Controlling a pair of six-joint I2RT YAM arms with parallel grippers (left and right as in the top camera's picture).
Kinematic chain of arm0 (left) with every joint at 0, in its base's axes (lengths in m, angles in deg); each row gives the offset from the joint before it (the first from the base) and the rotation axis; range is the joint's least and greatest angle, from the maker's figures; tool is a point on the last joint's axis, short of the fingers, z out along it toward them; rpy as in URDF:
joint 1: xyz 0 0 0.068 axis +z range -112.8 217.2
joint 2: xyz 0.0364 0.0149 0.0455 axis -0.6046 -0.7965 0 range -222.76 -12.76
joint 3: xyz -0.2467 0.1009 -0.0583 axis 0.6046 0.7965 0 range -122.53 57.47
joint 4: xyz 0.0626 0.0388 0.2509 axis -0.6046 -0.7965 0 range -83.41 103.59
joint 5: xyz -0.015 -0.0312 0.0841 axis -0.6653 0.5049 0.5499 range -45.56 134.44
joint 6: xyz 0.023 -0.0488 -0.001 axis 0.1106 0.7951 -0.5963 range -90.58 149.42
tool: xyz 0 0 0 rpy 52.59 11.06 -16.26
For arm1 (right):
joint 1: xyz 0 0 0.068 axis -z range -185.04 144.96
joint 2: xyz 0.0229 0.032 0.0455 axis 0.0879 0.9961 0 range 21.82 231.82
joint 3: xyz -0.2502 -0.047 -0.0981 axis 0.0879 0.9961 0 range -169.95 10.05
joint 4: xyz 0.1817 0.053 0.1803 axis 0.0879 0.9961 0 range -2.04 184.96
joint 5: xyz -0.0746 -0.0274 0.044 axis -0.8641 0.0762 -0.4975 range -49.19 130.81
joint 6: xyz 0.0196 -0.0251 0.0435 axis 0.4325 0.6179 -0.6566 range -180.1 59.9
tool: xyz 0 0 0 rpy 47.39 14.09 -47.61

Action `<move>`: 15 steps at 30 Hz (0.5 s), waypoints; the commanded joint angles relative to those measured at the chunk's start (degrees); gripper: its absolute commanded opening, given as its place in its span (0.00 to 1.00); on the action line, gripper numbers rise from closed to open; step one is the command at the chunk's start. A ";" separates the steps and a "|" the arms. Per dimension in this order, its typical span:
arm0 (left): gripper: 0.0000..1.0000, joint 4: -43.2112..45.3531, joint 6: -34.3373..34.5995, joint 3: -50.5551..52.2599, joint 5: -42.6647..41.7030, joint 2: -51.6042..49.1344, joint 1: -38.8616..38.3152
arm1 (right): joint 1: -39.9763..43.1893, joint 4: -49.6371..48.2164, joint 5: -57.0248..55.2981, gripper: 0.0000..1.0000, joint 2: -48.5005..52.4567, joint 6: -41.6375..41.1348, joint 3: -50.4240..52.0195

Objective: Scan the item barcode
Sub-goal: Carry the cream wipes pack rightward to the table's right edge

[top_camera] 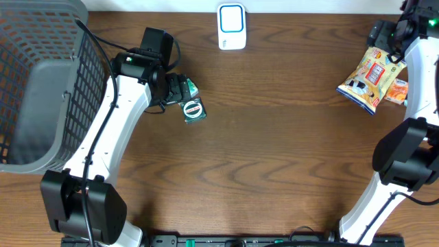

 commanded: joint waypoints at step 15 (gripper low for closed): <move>0.98 -0.15 -0.31 -0.48 0.66 0.02 0.15 | -3.52 -17.57 4.52 0.34 0.42 -1.05 23.41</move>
